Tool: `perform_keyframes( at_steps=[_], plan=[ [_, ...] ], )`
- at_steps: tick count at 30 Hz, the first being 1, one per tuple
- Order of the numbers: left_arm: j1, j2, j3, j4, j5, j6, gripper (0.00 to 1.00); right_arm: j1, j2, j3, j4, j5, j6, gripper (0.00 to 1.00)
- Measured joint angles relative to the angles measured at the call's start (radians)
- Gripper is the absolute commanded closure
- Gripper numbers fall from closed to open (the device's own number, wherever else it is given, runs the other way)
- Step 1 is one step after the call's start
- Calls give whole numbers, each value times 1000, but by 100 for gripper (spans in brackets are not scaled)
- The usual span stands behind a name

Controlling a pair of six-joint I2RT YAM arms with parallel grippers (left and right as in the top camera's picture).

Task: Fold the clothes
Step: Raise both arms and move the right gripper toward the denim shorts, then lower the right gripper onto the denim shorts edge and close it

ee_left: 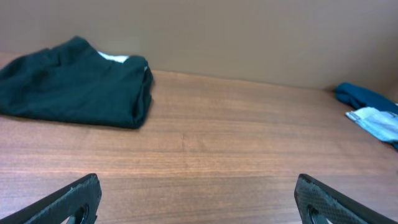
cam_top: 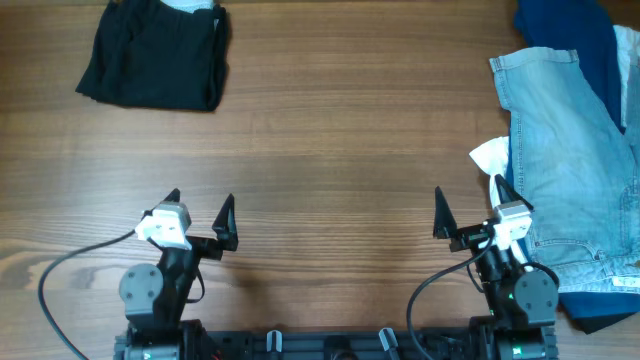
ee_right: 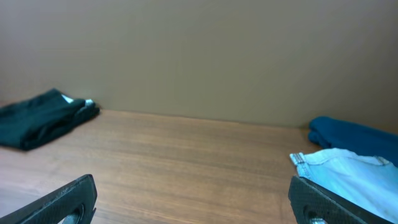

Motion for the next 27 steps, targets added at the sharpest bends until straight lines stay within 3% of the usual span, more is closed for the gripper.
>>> perform_keyframes(
  at_steps=[9,20,23,27],
  plan=[
    [0,364,320,-114,11,0,0,0,196,216,-71,15,52,0],
    [0,935,867,-557,11,0,0,-1,862,806,-462,27,37,0],
    [0,1067,963,-623,11,0,0,-2,1067,967,-546,-7,-13,0],
    [0,1192,988,-628,11,0,0,-2,1255,1041,-508,-69,-31,0]
  ],
)
